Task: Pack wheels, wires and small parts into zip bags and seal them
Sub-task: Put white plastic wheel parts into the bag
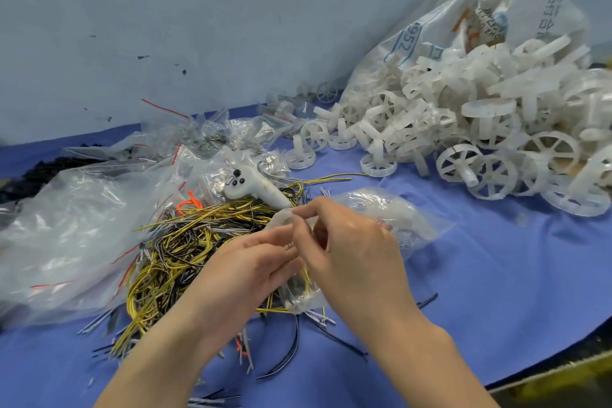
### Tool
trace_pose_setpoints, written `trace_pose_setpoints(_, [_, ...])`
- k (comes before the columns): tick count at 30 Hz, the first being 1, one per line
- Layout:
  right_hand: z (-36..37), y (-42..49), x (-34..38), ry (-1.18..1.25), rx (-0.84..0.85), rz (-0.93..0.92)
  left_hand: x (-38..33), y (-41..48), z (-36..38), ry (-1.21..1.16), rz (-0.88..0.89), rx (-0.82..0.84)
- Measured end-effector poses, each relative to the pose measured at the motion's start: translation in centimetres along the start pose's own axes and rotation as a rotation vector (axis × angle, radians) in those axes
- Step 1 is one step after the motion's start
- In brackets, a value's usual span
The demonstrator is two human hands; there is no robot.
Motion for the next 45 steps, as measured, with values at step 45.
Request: trace_pose_setpoints(45, [8.8,6.5,-8.5,0.281,0.713,0.295,-12.1,12.6,-31.2,0.952,-0.104,-0.958])
Point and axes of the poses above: each hand's wrist, its own y-axis towards the middle knuckle, its own z-axis out of the palm, x = y × z, the point moved 10 cm from there along y, towards the middle knuckle, and after that the axes turned 2 degrees about -z, right-handed, at the moved point
